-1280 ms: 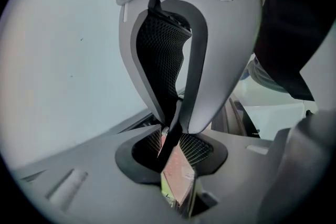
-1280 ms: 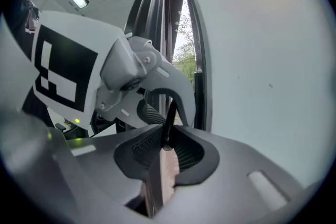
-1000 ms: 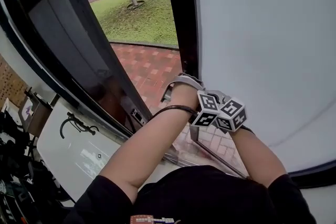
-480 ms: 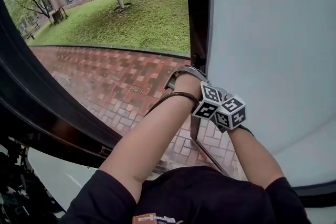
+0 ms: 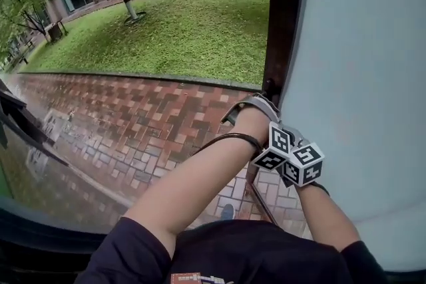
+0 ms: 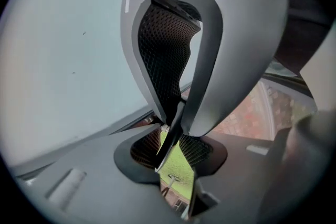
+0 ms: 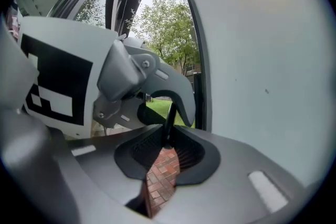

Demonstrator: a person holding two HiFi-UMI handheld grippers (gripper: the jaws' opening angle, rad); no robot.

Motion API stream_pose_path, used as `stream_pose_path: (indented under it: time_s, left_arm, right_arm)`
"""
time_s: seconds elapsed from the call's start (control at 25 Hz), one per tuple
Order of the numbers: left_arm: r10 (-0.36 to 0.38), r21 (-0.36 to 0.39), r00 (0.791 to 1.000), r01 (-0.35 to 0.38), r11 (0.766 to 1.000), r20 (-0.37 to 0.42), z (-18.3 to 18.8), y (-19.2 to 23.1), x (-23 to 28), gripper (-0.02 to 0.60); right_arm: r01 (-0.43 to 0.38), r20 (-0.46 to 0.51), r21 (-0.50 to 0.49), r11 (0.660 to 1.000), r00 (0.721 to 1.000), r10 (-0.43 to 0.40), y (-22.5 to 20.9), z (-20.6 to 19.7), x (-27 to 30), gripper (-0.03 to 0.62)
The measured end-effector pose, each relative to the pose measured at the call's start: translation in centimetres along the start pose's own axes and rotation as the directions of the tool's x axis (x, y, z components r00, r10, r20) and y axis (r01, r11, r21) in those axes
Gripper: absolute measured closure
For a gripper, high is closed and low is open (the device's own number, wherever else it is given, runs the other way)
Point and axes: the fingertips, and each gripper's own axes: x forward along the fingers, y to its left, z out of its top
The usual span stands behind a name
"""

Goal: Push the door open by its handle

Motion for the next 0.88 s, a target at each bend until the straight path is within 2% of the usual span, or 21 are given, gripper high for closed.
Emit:
stream_pose_path:
  time_s: [0.08, 0.16, 0.24, 0.28, 0.36, 0.44, 0.52, 0.6, 0.64, 0.72, 0.8, 0.84, 0.88]
  left_arm:
    - [0.029, 0.049, 0.999, -0.031, 0.998, 0.027, 1.2, 2.8, 1.6, 0.480]
    - [0.088, 0.068, 0.992, -0.094, 0.993, 0.089, 2.9, 5.6, 2.8, 0.479]
    - [0.158, 0.052, 0.970, -0.170, 0.984, 0.187, 4.9, 8.0, 3.3, 0.477]
    - [0.190, 0.028, 0.950, -0.203, 0.979, 0.246, 5.7, 9.4, 3.1, 0.477]
    - [0.243, -0.045, 0.892, -0.245, 0.969, 0.381, 6.6, 12.4, 2.7, 0.483]
    - [0.298, -0.107, 0.815, -0.283, 0.953, 0.497, 7.8, 15.1, 2.5, 0.467]
    - [0.367, -0.151, 0.746, -0.344, 0.927, 0.556, 9.0, 17.7, 2.3, 0.468]
    - [0.437, -0.213, 0.684, -0.390, 0.896, 0.584, 10.0, 20.3, 2.2, 0.463]
    - [0.470, -0.253, 0.660, -0.402, 0.880, 0.586, 10.3, 21.3, 2.2, 0.458]
    - [0.529, -0.326, 0.629, -0.418, 0.848, 0.569, 10.7, 22.6, 2.4, 0.431]
    - [0.580, -0.400, 0.604, -0.419, 0.815, 0.548, 10.2, 23.3, 2.5, 0.422]
    - [0.600, -0.455, 0.586, -0.395, 0.798, 0.544, 9.4, 23.5, 2.3, 0.423]
    - [0.617, -0.522, 0.564, -0.345, 0.780, 0.548, 8.4, 23.6, 2.0, 0.427]
  right_arm:
    - [0.044, 0.008, 0.000, 0.999, 0.999, -0.044, -3.3, -0.1, -0.3, 0.539]
    - [0.088, 0.021, 0.004, 0.996, 0.996, -0.088, -6.6, -0.3, -0.9, 0.539]
    - [0.131, 0.042, 0.019, 0.991, 0.990, -0.131, -9.1, -0.2, -2.1, 0.537]
    - [0.156, 0.057, 0.016, 0.988, 0.986, -0.157, -10.3, 0.4, -2.7, 0.536]
    - [0.212, 0.064, -0.006, 0.977, 0.975, -0.211, -12.7, 1.8, -3.7, 0.537]
    - [0.254, 0.035, -0.011, 0.967, 0.967, -0.254, -15.2, 2.4, -4.6, 0.540]
    - [0.295, 0.015, -0.014, 0.955, 0.956, -0.295, -17.6, 3.0, -5.7, 0.540]
    - [0.338, 0.006, -0.033, 0.940, 0.941, -0.338, -19.7, 3.5, -6.8, 0.546]
    - [0.351, 0.001, -0.041, 0.935, 0.936, -0.351, -20.6, 3.7, -7.2, 0.548]
    - [0.347, -0.018, -0.063, 0.936, 0.937, -0.348, -21.7, 3.3, -7.9, 0.521]
    - [0.324, -0.047, -0.101, 0.941, 0.943, -0.330, -22.0, 2.9, -8.5, 0.420]
    - [0.319, -0.053, -0.110, 0.941, 0.944, -0.326, -22.2, 3.0, -8.8, 0.378]
    - [0.322, -0.052, -0.114, 0.940, 0.943, -0.329, -22.4, 3.1, -9.1, 0.368]
